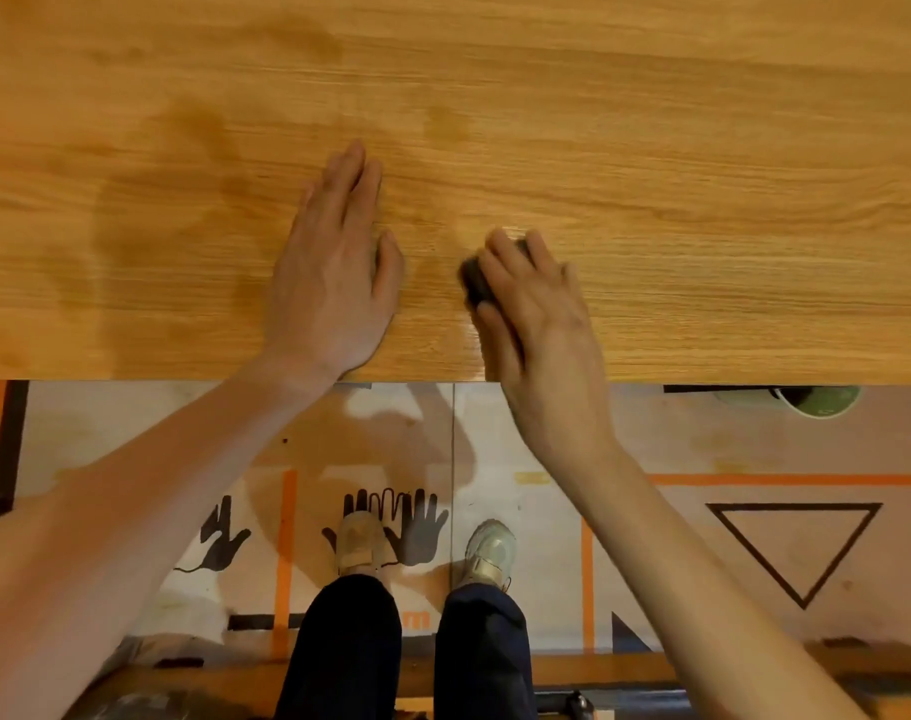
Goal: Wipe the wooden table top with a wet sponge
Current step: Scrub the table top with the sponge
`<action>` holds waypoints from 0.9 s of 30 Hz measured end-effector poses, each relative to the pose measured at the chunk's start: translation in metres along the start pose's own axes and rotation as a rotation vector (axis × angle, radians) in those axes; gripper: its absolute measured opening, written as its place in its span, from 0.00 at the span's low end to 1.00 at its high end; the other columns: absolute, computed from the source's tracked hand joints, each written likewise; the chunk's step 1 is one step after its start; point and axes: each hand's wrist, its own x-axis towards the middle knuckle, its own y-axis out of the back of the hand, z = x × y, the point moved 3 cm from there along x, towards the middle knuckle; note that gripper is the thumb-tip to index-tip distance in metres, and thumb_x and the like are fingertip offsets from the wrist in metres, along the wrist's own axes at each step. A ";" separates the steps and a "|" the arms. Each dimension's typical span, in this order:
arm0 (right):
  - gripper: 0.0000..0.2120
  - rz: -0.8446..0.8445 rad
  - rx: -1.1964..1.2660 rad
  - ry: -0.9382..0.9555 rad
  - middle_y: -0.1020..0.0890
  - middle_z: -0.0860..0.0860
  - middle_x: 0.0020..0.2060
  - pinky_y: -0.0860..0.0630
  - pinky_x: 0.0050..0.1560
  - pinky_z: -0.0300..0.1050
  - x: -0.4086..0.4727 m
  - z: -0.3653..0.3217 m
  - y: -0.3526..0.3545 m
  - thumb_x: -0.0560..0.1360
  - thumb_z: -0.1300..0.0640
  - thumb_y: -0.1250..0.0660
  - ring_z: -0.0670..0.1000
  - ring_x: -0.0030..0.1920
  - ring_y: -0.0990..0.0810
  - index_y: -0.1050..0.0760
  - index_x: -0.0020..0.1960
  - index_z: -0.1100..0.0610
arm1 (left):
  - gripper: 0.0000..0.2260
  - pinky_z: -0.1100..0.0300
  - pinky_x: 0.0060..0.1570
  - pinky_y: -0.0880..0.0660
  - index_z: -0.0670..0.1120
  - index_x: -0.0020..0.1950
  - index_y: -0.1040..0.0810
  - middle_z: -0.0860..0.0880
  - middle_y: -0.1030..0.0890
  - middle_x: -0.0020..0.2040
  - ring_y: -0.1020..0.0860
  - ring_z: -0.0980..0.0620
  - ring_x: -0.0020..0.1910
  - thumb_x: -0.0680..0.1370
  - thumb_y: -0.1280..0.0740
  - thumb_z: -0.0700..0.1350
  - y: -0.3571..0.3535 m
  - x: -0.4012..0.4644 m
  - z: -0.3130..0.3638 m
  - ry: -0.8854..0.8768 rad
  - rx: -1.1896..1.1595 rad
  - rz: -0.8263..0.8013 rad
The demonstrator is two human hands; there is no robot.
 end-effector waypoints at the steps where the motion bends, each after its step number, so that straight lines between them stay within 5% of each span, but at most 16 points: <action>1: 0.19 -0.022 -0.003 0.020 0.32 0.51 0.73 0.54 0.78 0.44 -0.027 -0.008 -0.001 0.82 0.57 0.42 0.50 0.77 0.43 0.32 0.72 0.58 | 0.24 0.53 0.81 0.51 0.38 0.81 0.42 0.42 0.43 0.82 0.46 0.46 0.82 0.86 0.48 0.47 0.000 0.000 -0.001 -0.008 -0.005 0.000; 4: 0.19 -0.060 -0.027 0.045 0.32 0.50 0.73 0.50 0.78 0.46 -0.047 -0.016 -0.003 0.83 0.55 0.43 0.50 0.77 0.42 0.31 0.72 0.57 | 0.24 0.53 0.81 0.52 0.38 0.81 0.42 0.41 0.43 0.82 0.46 0.45 0.82 0.86 0.47 0.46 0.000 -0.001 -0.001 -0.019 -0.015 0.005; 10: 0.19 0.063 -0.034 -0.076 0.32 0.52 0.73 0.52 0.76 0.47 0.056 -0.010 -0.016 0.83 0.56 0.44 0.54 0.77 0.41 0.31 0.72 0.58 | 0.24 0.54 0.80 0.54 0.38 0.81 0.43 0.41 0.44 0.82 0.47 0.46 0.82 0.86 0.48 0.45 -0.001 0.000 -0.001 -0.010 -0.018 -0.002; 20: 0.18 0.175 -0.061 0.005 0.29 0.52 0.71 0.52 0.78 0.53 -0.057 -0.015 -0.017 0.82 0.57 0.40 0.52 0.76 0.38 0.29 0.71 0.59 | 0.25 0.53 0.81 0.53 0.38 0.82 0.44 0.43 0.46 0.83 0.49 0.47 0.83 0.86 0.49 0.47 -0.001 -0.001 -0.003 -0.033 -0.058 -0.025; 23: 0.18 0.361 -0.062 -0.223 0.30 0.52 0.72 0.57 0.78 0.55 -0.059 0.025 0.001 0.83 0.57 0.44 0.54 0.76 0.40 0.32 0.72 0.58 | 0.26 0.52 0.81 0.53 0.39 0.82 0.46 0.45 0.49 0.84 0.51 0.48 0.83 0.87 0.47 0.48 0.004 -0.002 -0.005 -0.046 -0.104 -0.089; 27: 0.18 0.788 0.104 -0.491 0.32 0.59 0.72 0.51 0.76 0.64 -0.066 0.044 -0.002 0.83 0.61 0.44 0.62 0.76 0.42 0.33 0.72 0.65 | 0.27 0.52 0.81 0.54 0.40 0.83 0.48 0.46 0.51 0.84 0.53 0.49 0.83 0.87 0.47 0.50 0.008 -0.006 -0.012 -0.105 -0.040 -0.163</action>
